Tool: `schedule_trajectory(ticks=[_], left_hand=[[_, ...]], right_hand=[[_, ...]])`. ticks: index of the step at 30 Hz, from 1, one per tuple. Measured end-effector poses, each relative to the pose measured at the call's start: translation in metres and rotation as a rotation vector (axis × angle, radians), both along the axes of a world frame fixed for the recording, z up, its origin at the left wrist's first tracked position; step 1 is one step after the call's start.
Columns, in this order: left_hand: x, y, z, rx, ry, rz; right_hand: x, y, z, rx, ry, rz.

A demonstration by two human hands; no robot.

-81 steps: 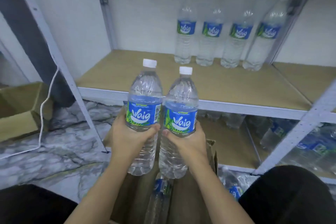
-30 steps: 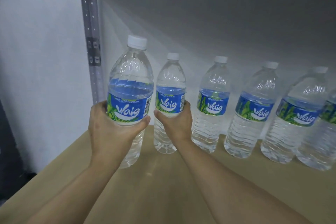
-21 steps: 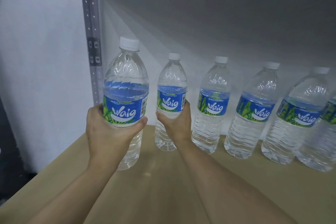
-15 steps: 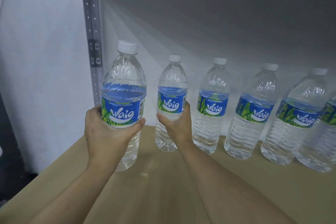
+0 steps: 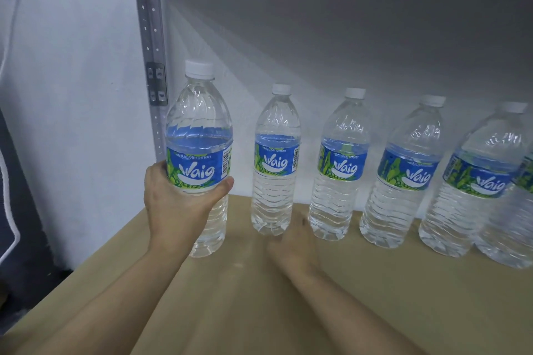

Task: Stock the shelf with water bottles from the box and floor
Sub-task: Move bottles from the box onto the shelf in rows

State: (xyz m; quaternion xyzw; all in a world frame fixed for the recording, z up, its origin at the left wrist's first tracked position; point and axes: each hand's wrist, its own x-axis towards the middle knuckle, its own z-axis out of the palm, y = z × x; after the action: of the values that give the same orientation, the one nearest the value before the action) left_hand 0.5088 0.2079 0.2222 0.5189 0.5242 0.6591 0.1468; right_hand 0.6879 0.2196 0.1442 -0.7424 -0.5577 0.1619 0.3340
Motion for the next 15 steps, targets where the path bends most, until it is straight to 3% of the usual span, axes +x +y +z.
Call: schedule_trajectory(ticks=[4, 15], left_hand=[[0.003, 0.012, -0.002, -0.006, 0.000, -0.001], [0.015, 0.064, 0.002, -0.008, 0.023, -0.030]], right_hand=[[0.004, -0.024, -0.016, -0.053, -0.299, 0.120], [0.006, -0.019, -0.022, 0.023, -0.432, 0.123]])
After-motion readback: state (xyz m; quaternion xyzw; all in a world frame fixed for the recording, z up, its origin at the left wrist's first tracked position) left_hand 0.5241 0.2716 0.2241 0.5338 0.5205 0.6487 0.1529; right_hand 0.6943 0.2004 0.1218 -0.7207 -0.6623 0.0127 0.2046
